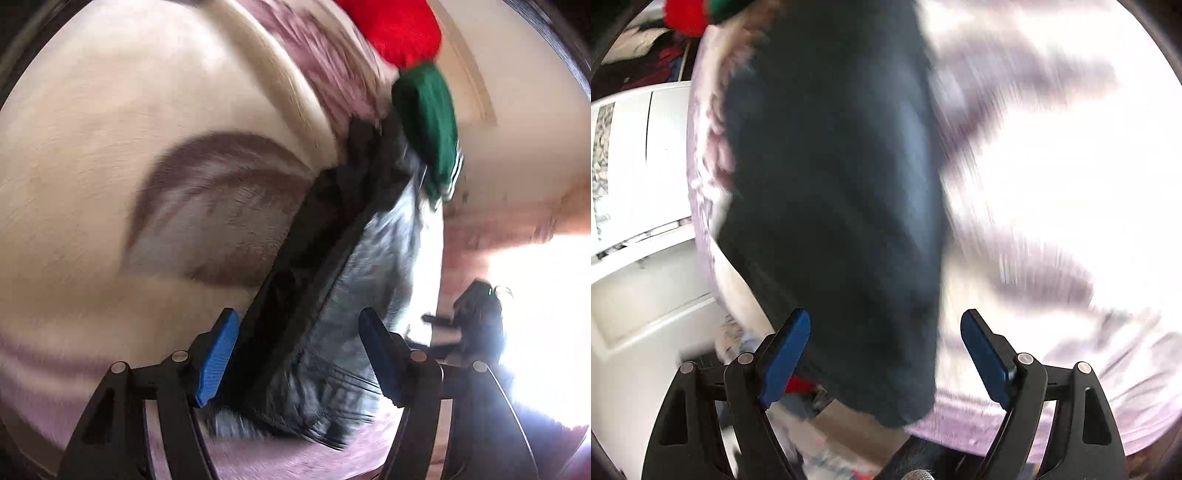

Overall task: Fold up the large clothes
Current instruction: 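Hold the jacket edge with the left tool while the right tool grasps the jacket side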

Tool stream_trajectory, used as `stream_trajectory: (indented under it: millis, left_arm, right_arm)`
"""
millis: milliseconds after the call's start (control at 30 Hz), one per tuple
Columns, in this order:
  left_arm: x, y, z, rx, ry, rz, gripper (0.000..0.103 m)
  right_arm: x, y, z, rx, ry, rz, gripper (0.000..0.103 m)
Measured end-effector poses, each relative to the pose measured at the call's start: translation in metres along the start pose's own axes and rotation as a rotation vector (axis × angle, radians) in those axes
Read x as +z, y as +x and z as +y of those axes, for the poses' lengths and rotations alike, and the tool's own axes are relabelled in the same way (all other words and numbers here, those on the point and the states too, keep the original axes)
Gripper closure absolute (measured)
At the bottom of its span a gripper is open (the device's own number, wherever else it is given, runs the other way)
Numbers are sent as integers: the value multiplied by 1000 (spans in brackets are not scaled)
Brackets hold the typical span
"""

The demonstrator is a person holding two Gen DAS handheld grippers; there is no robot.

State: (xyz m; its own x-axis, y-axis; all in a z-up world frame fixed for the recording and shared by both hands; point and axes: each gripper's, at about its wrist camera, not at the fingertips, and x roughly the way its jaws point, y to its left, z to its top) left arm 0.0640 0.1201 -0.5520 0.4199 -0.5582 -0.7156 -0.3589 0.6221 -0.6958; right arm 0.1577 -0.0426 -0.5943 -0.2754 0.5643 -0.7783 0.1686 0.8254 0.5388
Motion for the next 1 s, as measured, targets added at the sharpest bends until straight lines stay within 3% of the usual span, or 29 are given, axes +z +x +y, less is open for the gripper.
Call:
stream_trajectory:
  millis: [133,233,267,300,400,467,567,700,767,833,867,1000]
  left_arm:
    - [4,40,3,11,65,126,38]
    - [2,42,-4,13,112,102,40]
    - [0,40,-8,23,140,84,60]
    - [-4,36,-15,49,167,71,67]
    - [-11,24,-24,42,163,38,81]
    - [-19,13,-28,33,125,23,83]
    - [-47,-15,-33,47,97,7,83]
    - [-110,-40,-13,63,3,74,82]
    - [-129,-28,9,74,-80,142,79]
    - [-145,-24,30,83,-180,200,73]
    - [-145,-21,35,70,-221,208,72]
    - [-137,-47,26,87,-223,138,64]
  right_arm:
    - [-33,52,-43,193,32,30,17]
    - [-42,74,-55,320,42,19,16]
    - [-43,76,-57,351,47,-14,16]
    - [-44,78,-56,366,47,-33,22]
    - [-48,77,-50,358,45,-67,63]
    - [-58,64,-50,373,43,-93,75]
    - [-84,48,-37,346,0,-84,80]
    - [-136,47,-44,332,14,-3,81]
    - [-166,62,-60,279,28,70,80]
    - [-178,78,-75,229,37,139,70]
    - [-180,86,-85,178,51,174,54]
    - [-169,71,-106,128,85,185,41]
